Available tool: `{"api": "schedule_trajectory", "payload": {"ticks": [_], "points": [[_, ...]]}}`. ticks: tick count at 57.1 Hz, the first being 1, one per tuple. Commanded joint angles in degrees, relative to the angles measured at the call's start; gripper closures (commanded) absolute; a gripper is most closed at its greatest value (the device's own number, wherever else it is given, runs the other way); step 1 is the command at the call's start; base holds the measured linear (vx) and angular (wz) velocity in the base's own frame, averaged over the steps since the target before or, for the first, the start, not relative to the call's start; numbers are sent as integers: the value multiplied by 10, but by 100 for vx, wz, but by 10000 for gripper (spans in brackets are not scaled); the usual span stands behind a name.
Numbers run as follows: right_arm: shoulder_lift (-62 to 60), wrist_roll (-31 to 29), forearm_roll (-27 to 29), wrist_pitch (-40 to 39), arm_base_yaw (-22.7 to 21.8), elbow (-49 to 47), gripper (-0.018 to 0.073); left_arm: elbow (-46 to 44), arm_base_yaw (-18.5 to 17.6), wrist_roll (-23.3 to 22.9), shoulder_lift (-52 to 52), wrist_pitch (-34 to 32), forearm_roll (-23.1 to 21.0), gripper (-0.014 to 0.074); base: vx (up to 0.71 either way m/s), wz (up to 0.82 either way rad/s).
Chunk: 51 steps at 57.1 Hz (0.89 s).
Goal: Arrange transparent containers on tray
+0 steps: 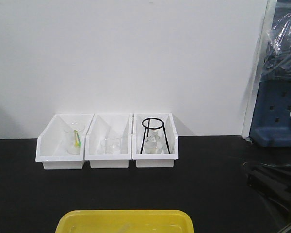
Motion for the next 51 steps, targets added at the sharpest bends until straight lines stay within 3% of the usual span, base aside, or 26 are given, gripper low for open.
{"api": "schedule_trajectory", "payload": {"ticks": [1,7,51], "points": [[-4,-5,-12,14,-1,-15,572,26,9,-4,-30,-53,-2,603,0,0],[-4,-5,-12,11,-1,-15,572,25,9,-4,-34,-39,15,603,0,0],[-4,-5,-12,9,0,-15,572,25,9,-4,-34,-34,13,603,0,0]]}}
